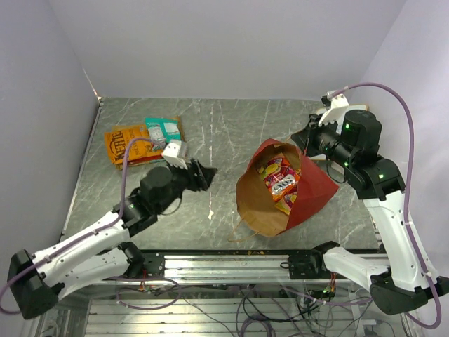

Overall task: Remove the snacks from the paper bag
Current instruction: Take out the snack from the paper bag.

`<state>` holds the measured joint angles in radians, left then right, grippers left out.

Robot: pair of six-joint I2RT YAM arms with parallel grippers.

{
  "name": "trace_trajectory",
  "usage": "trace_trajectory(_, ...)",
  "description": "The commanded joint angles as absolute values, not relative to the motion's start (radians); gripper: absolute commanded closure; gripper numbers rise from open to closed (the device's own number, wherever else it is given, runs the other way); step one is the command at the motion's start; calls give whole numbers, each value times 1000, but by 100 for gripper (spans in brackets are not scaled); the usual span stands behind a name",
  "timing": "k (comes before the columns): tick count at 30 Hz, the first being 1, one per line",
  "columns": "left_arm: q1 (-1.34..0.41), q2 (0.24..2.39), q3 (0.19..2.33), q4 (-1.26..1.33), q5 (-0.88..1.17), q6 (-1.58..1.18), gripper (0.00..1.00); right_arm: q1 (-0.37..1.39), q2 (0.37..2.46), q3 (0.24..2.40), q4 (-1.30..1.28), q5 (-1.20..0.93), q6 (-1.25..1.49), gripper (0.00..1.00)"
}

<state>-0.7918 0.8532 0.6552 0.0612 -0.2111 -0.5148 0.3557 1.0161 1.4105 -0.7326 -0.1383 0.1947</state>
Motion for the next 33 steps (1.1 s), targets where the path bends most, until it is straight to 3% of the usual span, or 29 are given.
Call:
trace_trajectory(1,-1070,882,657,126,-481,-595,27,360,999,1399,-669,-140,219,100)
trace_trajectory(4,-1276,1014,710,178,-607,-489,28,359,1006,1408,-670,-163,224,100)
trace_trajectory(9,-1432,1307,830,299,-611,-315,36,359,1011,1417,-728,-183,178,100)
trace_trajectory(17,-1448,1577,871,574,-478,-194,39,359,978,1413,-932,-185,75,100)
trace_trajectory(25,-1399,1790,881,821,-388,-186,44,359,1007,1464,-915,-181,118,100)
trace_trajectory(33,-1348,1959,974,851,-350,-169,35,359,1011,1480,-911,-173,131,100)
